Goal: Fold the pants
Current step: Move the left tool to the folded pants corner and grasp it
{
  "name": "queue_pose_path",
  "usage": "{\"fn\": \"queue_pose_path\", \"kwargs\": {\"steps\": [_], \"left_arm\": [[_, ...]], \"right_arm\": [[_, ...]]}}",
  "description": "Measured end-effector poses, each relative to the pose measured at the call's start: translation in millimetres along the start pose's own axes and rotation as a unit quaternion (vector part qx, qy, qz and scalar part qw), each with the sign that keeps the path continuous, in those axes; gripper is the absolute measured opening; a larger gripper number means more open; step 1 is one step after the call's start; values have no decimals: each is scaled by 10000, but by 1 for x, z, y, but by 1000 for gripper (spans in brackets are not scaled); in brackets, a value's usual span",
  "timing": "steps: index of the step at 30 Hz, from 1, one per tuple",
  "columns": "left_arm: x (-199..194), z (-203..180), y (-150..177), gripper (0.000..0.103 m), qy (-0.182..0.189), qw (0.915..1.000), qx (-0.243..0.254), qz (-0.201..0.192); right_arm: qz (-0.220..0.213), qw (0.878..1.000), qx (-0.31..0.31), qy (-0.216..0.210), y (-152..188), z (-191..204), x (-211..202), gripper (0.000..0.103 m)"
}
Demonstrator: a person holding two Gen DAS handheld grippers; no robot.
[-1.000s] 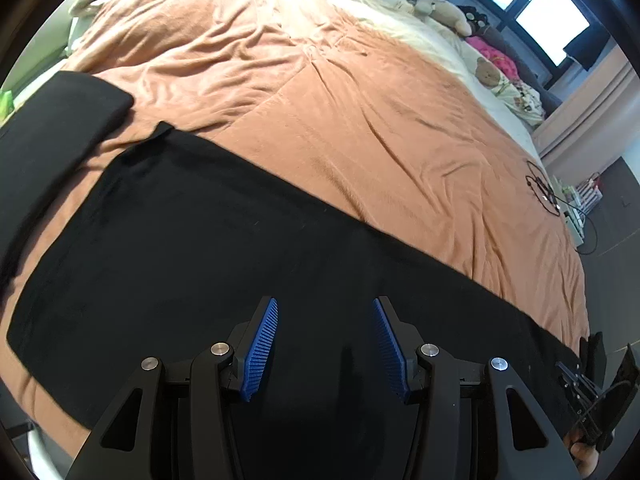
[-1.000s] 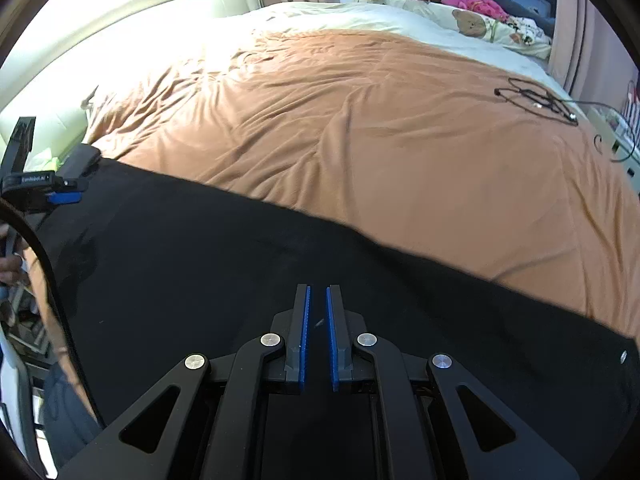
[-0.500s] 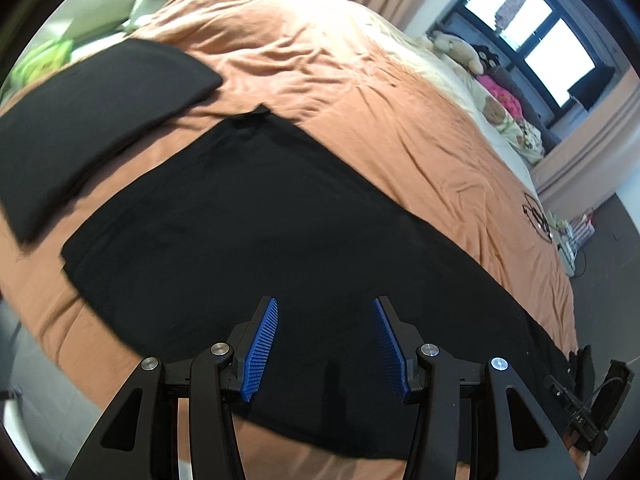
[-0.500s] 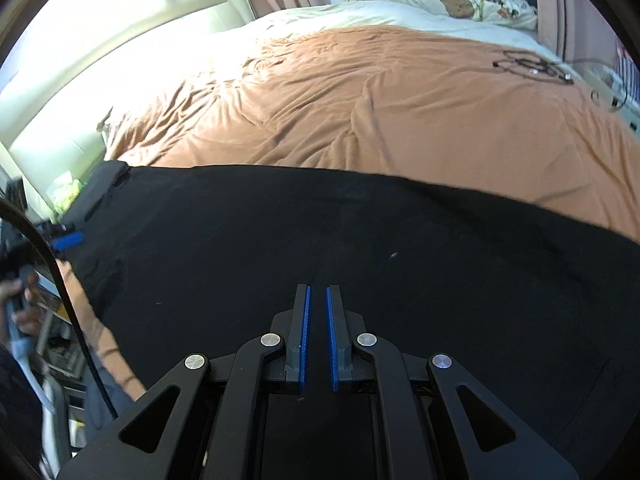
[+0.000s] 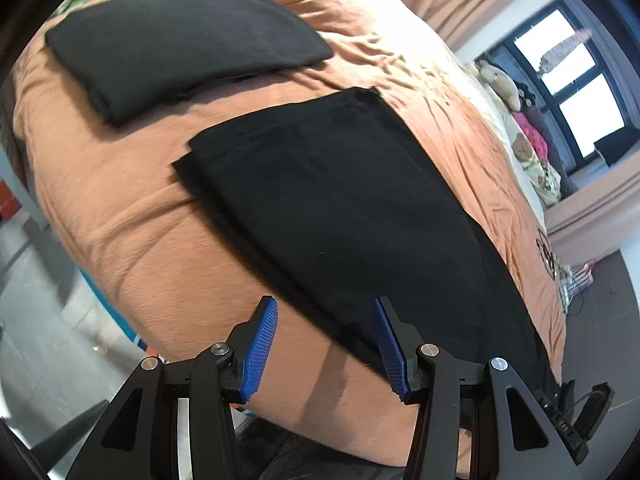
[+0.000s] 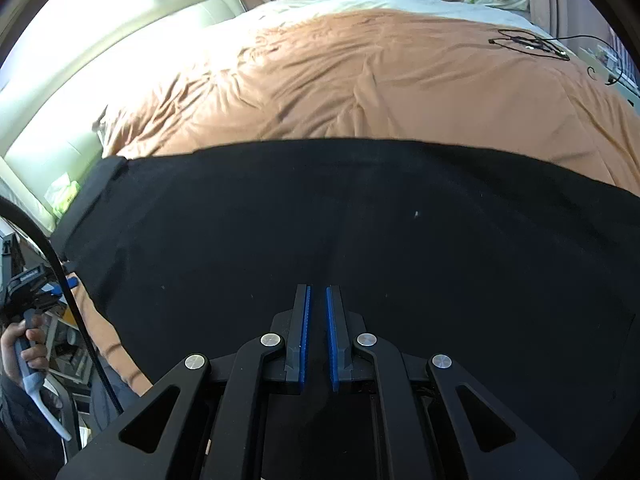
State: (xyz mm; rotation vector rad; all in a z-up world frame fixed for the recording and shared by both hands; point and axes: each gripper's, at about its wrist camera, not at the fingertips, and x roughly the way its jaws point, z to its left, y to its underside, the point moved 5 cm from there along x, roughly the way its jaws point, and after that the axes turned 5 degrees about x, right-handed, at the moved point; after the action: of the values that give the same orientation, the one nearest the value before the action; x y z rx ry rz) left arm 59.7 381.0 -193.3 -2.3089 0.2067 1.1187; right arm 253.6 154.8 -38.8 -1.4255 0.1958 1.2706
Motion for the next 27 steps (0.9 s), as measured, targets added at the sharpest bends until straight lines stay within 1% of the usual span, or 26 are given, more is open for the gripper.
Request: {"fn": "queue_pose_path", "kwargs": {"steps": [5,8,13,15,19,22,23,27], "left_arm": [[-2,15,-3,52,348,9988,-354,-17],[-1,19,-9,52,446,9979,-459,-13],[2,28,-19,52,564,9966,-595,6],[1,31,-22,52,574,9961,-670,-42],[-6,43,-27,52,411,9952,-845,-272],[-3,49,-29,52,464,9943,-926,-254],[-1,50,-31,52,468,9943,-919,-264],[4,51,-40,52,418,9943,-831,-523]], "right_arm": [[172,9997,154,17,7,0,10,5],[366,9986,372,-57,15,-4,18,5],[390,9982,457,-66,14,-6,17,5],[401,9978,515,-111,16,-7,17,5],[405,9976,531,-164,18,-6,17,5],[438,9973,552,-192,16,-6,19,5],[443,9970,587,-225,16,-6,19,5],[446,9961,683,-346,20,-8,19,5]]}}
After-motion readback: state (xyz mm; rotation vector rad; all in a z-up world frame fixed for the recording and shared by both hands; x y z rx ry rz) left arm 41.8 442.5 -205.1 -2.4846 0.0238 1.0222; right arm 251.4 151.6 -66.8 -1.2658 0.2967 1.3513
